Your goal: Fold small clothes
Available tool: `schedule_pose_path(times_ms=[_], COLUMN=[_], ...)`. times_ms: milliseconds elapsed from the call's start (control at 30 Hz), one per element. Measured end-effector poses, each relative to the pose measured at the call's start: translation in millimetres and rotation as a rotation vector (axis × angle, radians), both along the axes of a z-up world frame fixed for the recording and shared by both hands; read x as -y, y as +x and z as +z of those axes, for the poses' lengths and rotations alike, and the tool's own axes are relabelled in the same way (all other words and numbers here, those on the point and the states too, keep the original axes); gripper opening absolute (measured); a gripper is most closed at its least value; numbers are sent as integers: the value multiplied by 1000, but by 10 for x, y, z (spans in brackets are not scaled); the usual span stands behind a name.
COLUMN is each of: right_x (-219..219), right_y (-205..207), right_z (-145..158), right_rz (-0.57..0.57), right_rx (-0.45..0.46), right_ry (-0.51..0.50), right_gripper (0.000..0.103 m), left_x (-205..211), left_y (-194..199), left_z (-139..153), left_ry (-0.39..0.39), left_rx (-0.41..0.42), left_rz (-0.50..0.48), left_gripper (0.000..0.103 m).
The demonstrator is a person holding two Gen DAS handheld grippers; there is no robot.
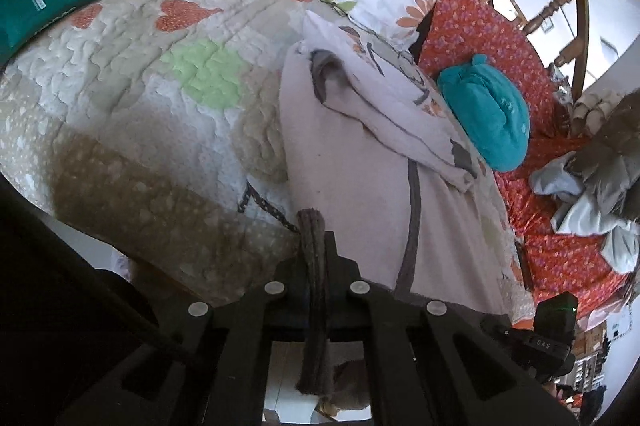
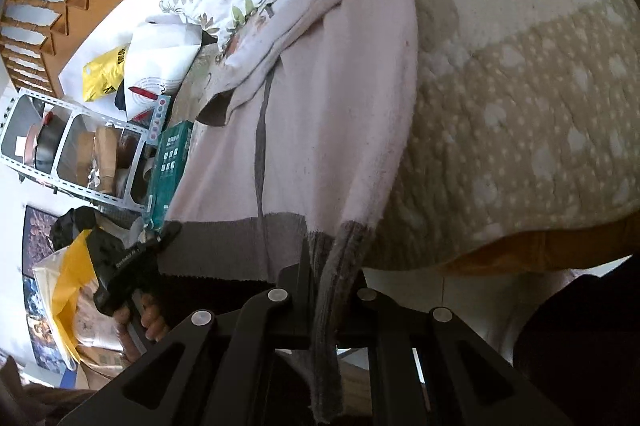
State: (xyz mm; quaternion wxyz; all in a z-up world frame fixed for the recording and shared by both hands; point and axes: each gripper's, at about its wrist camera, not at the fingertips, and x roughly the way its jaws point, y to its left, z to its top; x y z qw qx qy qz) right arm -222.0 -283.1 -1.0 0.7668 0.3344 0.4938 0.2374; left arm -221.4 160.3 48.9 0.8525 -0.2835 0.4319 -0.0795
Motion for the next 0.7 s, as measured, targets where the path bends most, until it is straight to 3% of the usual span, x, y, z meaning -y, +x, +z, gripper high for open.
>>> schedule_pose_path(times_ms=[167,367,533,700], right_x=[-55,-92,-1,24], right_y=[335,1267,1984,2592], right_z=[418,869,867,653], right_rz=[30,-29,-101,-131], right_rx=[95,217,205,129], right_ry=[-49,-78,-52,-81], right_gripper=[6,6,6,6], left_x=[-124,-179,-247,-116], left_y=[329,1358,2248,2878], left_z=[215,455,380,207], left_ry=[0,30,10,100], left_rx=[44,78,55,32], left_rz=[17,59,92,103], left_gripper=[3,3,3,4])
